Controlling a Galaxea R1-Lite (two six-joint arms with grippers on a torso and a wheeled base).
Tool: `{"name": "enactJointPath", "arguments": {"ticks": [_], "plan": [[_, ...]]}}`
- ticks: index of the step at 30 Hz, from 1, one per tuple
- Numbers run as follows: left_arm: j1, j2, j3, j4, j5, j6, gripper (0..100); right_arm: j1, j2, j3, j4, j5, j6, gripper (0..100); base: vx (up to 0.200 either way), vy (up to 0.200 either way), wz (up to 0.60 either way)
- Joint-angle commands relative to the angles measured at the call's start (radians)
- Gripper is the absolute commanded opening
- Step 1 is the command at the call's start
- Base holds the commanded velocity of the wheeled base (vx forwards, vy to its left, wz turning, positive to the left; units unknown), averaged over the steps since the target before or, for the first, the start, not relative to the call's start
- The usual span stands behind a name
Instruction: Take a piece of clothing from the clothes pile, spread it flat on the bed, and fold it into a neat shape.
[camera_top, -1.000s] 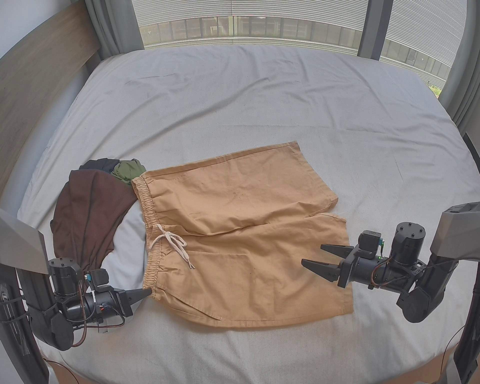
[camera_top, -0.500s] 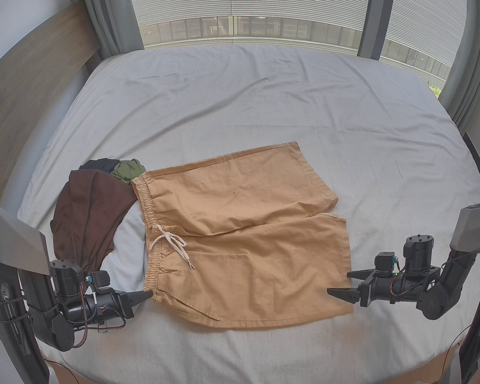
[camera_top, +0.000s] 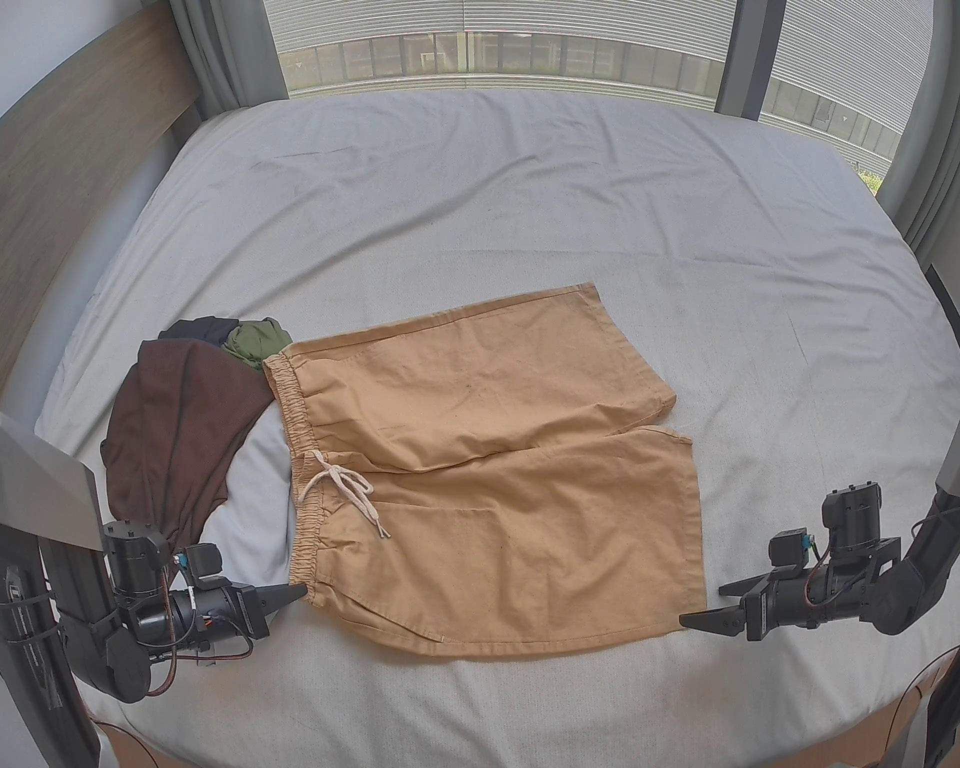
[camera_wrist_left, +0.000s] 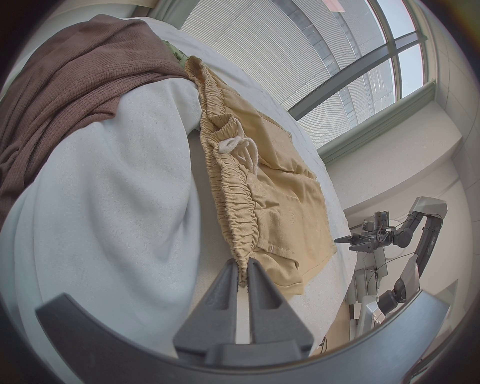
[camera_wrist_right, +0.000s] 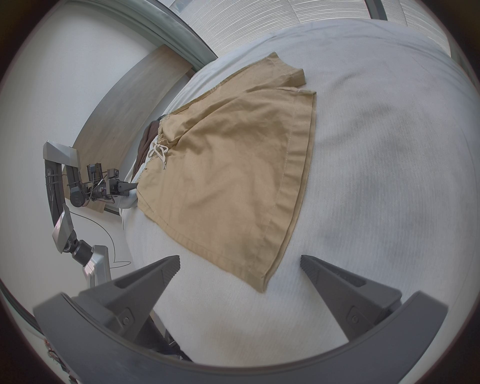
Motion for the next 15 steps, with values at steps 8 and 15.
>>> {"name": "enactJointPath", "arguments": {"ticks": [8,15], "plan": [[-0.001,0.001,0.000,-0.001,0.000,0.000,0,0.009,0.053,-0.001,0.003,-0.001,0.000,100,0.000,0.000,0.00],[0.000,0.000,-0.002,-0.002,0.000,0.000,0,0.026,0.095,-0.008,-0.009,-0.002,0.002,100,0.000,0.000,0.00]]}}
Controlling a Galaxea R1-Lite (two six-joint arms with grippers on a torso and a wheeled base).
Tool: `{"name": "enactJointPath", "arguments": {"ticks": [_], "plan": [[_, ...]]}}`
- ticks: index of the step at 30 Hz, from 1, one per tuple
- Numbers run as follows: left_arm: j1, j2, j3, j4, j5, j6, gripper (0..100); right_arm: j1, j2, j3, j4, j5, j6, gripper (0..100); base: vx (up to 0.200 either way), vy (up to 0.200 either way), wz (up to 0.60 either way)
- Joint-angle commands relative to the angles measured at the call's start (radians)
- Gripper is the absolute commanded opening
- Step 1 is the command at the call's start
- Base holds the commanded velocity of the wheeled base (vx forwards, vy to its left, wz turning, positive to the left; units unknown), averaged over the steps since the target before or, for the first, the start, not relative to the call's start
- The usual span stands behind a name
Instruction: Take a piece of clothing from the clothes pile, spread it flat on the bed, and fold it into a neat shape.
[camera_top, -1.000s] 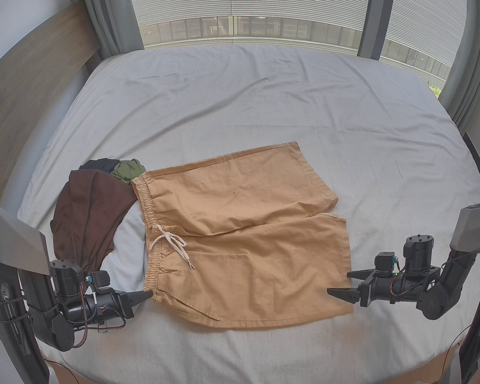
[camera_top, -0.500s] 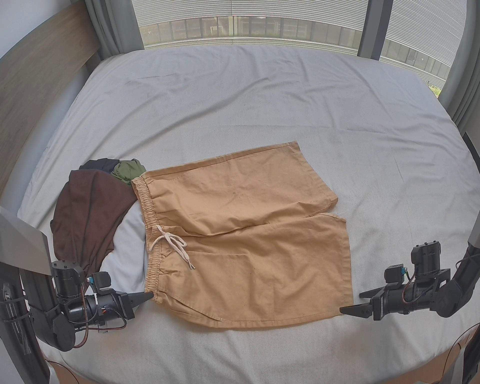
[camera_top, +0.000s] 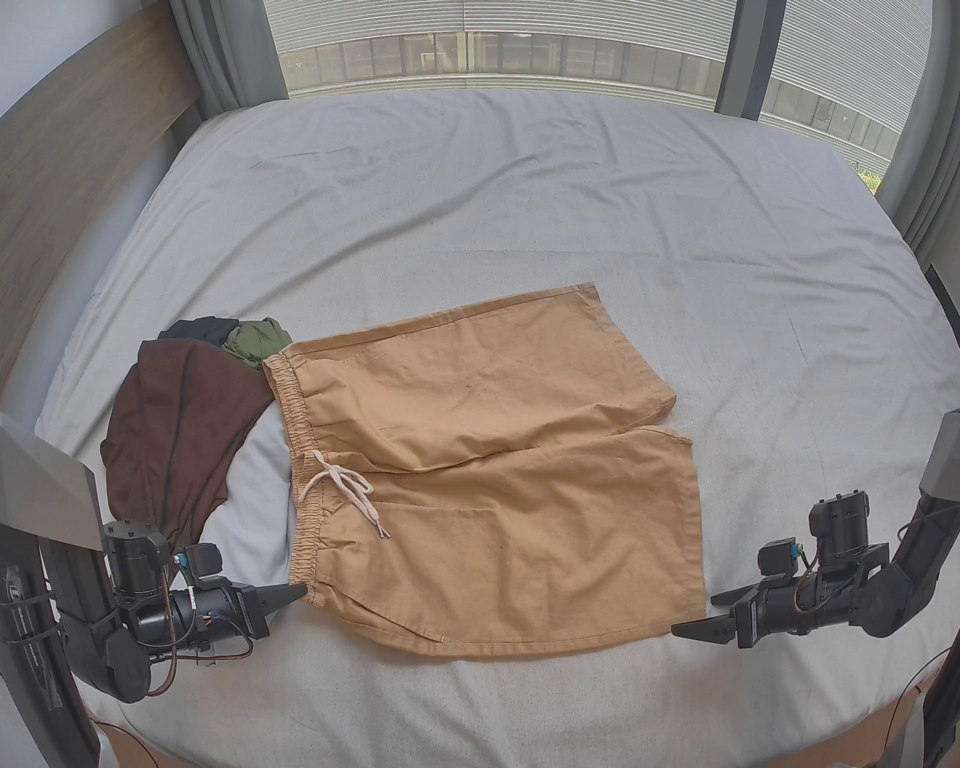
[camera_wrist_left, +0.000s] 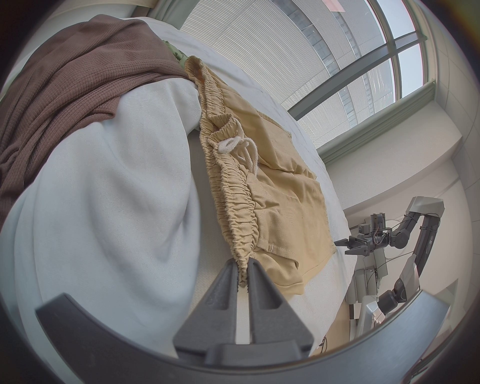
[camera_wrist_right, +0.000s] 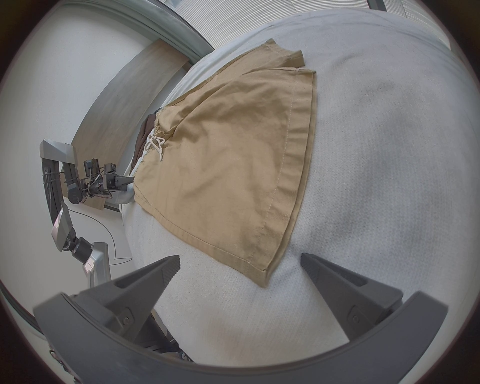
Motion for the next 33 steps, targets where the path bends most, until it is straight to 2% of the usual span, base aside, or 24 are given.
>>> {"name": "enactJointPath", "arguments": {"ticks": [1,10,11,33], "plan": [[0.000,-0.001,-0.001,-0.002,0.000,-0.001,0,0.013,0.033,-0.002,-0.001,-0.001,0.000,100,0.000,0.000,0.00],[0.000,-0.002,-0.001,-0.002,0.000,-0.001,0,0.033,0.057,-0.011,-0.051,-0.020,0.008,100,0.000,0.000,0.00],[0.000,-0.002,-0.001,-0.002,0.000,-0.001,0,0.034,0.059,-0.011,-0.056,-0.020,0.010,0,0.000,0.000,0.00],[0.008,-0.048,0.037,0.003,-0.005,-0.011,0,0.043,0.052,0.003,-0.056,-0.021,0.010,0,0.000,0.000,0.00]]}}
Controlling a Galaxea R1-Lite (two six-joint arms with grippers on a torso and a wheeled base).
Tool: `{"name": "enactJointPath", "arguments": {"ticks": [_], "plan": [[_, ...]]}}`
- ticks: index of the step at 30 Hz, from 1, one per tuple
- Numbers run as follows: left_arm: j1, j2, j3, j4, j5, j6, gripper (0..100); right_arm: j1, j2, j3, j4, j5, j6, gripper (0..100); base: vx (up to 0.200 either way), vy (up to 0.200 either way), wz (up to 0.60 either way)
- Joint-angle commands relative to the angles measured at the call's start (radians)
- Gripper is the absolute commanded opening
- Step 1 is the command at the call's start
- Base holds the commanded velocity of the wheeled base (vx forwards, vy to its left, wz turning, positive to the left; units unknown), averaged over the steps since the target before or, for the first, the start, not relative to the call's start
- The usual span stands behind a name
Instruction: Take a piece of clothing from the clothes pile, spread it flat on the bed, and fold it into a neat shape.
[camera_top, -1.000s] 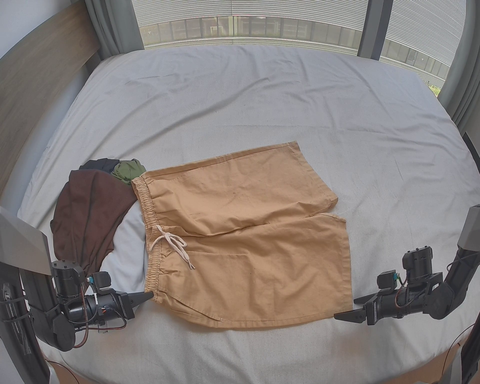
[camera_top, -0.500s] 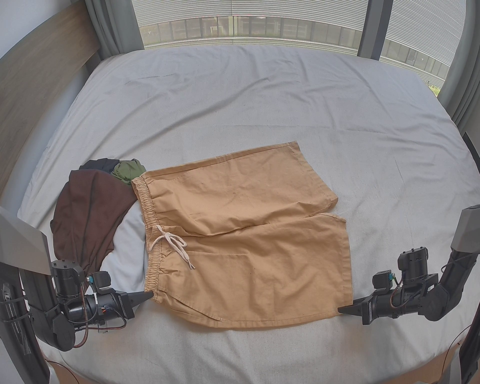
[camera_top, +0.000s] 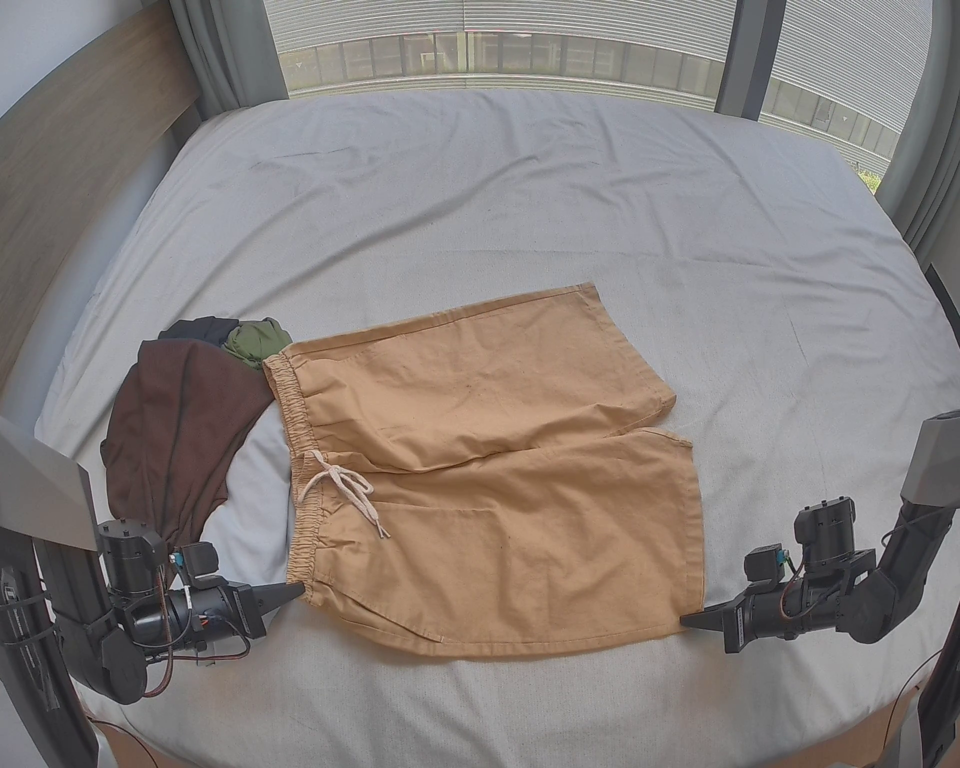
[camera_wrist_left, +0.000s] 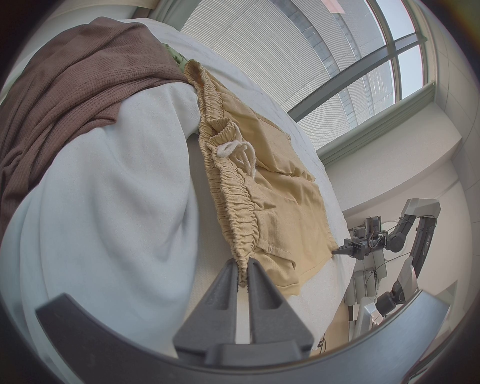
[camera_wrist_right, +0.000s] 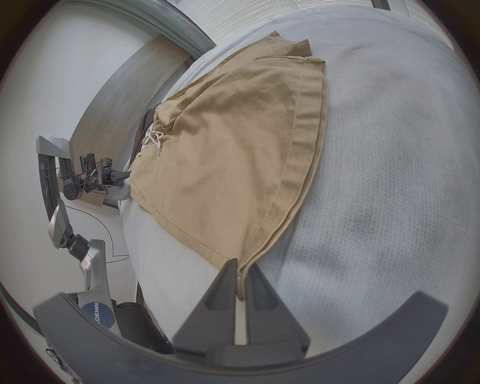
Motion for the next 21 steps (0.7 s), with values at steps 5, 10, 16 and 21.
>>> {"name": "enactJointPath", "arguments": {"ticks": [5,10,16,21], "plan": [[0.006,-0.030,0.063,0.004,-0.003,0.003,0,0.014,-0.020,0.024,0.003,0.000,-0.007,0,0.000,0.000,0.00],[0.006,-0.036,0.104,0.006,-0.006,0.021,0,0.014,-0.022,0.036,0.003,0.000,-0.018,0,0.000,0.000,0.00],[0.035,-0.025,0.104,0.022,-0.032,0.050,0,0.014,-0.036,0.056,0.005,0.002,-0.036,0,0.000,0.000,0.00],[0.058,-0.024,0.104,0.068,-0.040,0.096,0,0.015,-0.048,0.075,0.005,0.000,-0.038,0,0.000,0.000,0.00]]}}
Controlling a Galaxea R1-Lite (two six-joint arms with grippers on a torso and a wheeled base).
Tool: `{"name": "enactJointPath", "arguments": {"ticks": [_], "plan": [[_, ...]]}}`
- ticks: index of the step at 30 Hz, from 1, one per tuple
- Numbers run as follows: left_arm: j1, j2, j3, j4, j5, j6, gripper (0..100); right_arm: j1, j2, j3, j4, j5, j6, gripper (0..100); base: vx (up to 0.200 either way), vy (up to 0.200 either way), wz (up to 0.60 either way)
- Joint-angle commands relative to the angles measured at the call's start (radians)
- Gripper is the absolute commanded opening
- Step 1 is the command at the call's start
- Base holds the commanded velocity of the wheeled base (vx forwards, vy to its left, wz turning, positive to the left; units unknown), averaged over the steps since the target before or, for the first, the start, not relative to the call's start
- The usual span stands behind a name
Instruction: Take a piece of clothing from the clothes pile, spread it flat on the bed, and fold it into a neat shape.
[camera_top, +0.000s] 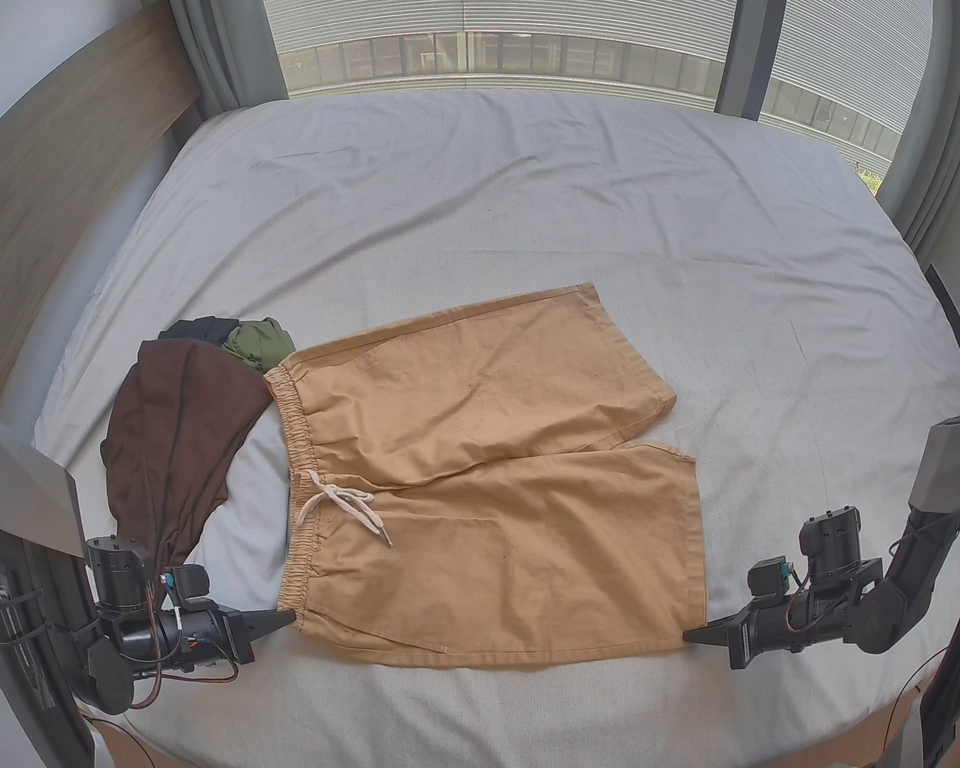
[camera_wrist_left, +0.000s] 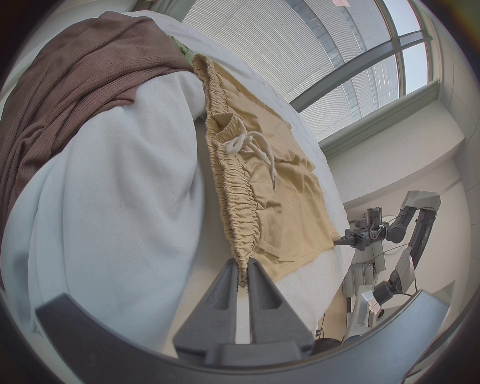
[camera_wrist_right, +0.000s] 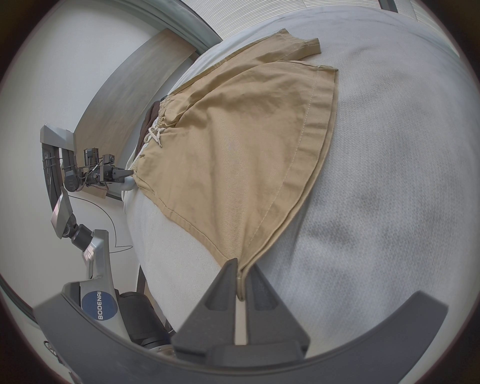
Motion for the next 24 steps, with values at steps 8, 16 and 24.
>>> {"name": "enactJointPath", "arguments": {"ticks": [8,16,24], "plan": [[0.063,-0.007,0.016,0.153,-0.069,0.152,0,0.002,-0.017,0.033,0.014,0.002,-0.054,0,0.000,0.000,0.00],[0.066,-0.016,0.018,0.131,-0.090,0.163,0,0.008,-0.071,0.045,0.026,0.002,-0.055,0,0.000,0.000,0.00],[0.068,-0.047,0.018,0.185,-0.098,0.168,0,0.014,-0.094,0.047,0.075,0.002,-0.064,0,0.000,0.000,0.00]]}}
